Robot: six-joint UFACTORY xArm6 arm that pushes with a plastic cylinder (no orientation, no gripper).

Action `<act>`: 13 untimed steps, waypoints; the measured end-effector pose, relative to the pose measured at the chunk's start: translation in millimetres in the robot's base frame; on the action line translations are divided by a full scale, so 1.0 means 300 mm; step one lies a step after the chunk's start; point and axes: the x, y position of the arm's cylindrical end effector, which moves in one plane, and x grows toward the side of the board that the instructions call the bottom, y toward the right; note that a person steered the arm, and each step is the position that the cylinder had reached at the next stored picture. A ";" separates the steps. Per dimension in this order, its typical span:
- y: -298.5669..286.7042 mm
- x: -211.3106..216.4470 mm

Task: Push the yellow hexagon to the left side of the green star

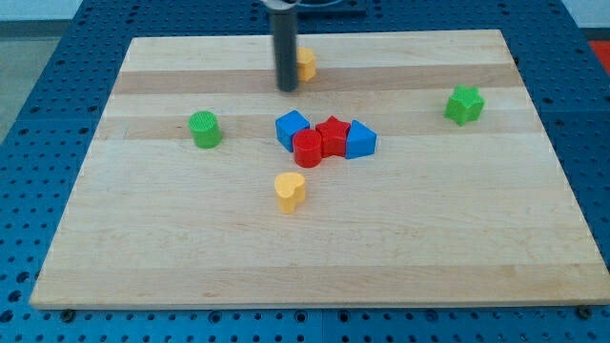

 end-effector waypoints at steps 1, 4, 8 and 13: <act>-0.094 -0.025; -0.034 -0.149; 0.356 -0.159; 0.530 -0.233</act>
